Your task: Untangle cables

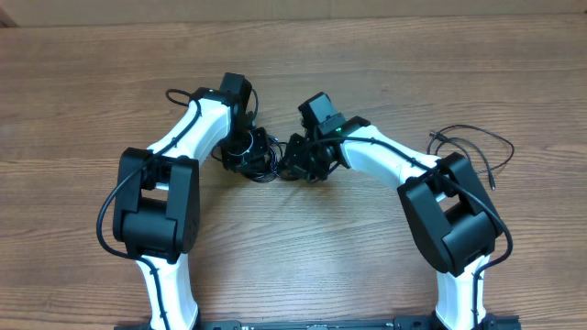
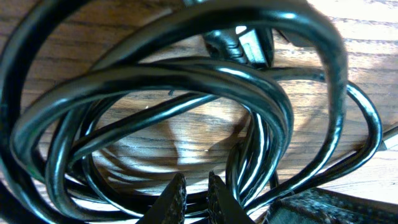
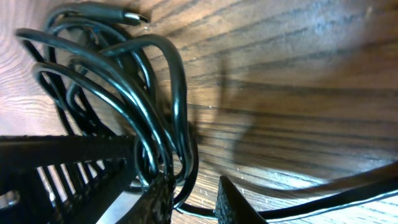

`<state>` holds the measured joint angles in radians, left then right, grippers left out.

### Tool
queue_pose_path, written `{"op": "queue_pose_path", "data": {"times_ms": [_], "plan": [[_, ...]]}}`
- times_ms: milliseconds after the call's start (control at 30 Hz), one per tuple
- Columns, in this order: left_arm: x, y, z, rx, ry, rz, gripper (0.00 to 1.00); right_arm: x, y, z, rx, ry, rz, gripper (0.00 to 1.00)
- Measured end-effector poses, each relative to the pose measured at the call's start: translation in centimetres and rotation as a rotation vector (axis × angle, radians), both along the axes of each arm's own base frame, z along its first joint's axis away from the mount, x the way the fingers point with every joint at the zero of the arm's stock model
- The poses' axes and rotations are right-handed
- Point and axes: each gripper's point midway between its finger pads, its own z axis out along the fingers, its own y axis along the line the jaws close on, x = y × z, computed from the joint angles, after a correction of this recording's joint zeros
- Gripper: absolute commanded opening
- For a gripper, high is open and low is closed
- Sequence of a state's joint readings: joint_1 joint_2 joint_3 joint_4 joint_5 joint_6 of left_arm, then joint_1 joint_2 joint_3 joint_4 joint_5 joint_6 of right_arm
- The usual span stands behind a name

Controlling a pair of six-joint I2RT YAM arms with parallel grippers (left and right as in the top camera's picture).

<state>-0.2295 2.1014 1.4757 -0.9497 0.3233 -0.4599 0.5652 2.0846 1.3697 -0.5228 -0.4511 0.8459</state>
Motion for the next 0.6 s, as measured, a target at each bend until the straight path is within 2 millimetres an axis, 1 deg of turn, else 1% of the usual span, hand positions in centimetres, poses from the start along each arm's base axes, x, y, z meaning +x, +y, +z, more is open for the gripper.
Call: {"op": "queue_pose_path", "data": {"times_ms": [133,233,467,600], "plan": [[-0.6,0.1,-0.5,0.002,0.021,0.012,0.09,-0.3,0.4,-0.2,-0.017,0.019,-0.039,0.23],[-1.2,0.1,-0.9,0.000,0.039,0.013,0.08,-0.4,0.6,-0.2,-0.020,0.035,-0.074,0.26],[-1.3,0.0,-0.9,-0.007,0.043,0.013,0.07,-0.3,0.8,-0.2,-0.016,0.054,-0.116,0.25],[-1.3,0.0,-0.9,-0.009,0.043,0.013,0.07,0.0,0.6,-0.3,-0.027,0.053,-0.140,0.17]]}}
